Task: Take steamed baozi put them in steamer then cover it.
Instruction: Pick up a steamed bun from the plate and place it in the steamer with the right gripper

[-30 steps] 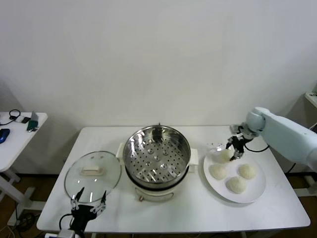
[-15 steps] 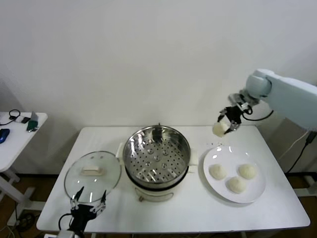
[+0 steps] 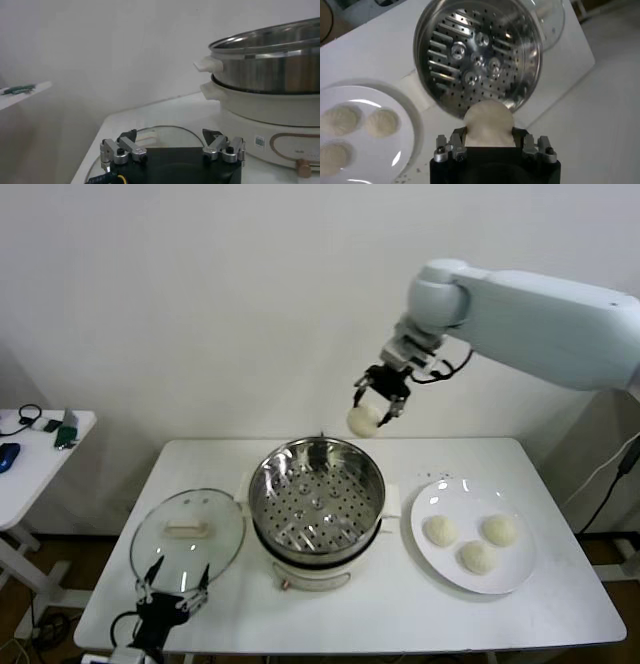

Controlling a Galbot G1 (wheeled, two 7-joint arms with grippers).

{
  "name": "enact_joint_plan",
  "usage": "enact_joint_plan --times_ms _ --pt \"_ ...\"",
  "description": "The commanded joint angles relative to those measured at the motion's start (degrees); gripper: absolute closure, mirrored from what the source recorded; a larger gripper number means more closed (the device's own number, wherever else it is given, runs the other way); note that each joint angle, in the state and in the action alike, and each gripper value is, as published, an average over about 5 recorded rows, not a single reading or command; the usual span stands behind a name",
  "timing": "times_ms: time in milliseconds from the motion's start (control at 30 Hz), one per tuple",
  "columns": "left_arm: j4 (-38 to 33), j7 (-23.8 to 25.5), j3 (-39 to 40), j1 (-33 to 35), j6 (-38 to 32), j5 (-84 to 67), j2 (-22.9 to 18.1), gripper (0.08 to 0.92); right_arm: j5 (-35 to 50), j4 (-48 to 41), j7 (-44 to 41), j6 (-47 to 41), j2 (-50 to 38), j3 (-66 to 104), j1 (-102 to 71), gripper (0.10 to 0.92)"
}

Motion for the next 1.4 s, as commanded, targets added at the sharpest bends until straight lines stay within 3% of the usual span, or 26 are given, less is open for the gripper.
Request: enact_joint_plan --times_ms 33,400,1033,1200,1400 --pt "-0.1 -0.1 -0.1 0.0 0.2 0.2 -0.2 0.177 -5.4 -4.0 1.5 5.7 10.4 -1.3 -5.4 0.397" --pt "0.7 -0.1 0.5 -0.4 0.1 1.2 -1.1 0.177 -13.9 -12.5 3.7 6.5 10.7 1.1 -16.1 0.397" --pt "1.1 -0.9 0.6 0.1 -0.2 1.5 -1.2 0.177 -16.4 -19.0 5.1 7.5 12.6 5.1 -21.2 0.396" --pt "0.9 -0.9 0.5 0.2 -0.1 1.5 -1.2 0.177 -8.6 -16.2 2.3 7.2 11.0 3.4 -16.3 0.317" --pt "0.3 -0.8 0.5 0.6 0.1 1.6 -1.1 0.177 13.2 -11.1 -4.6 2.1 5.8 -5.1 -1.7 0.209"
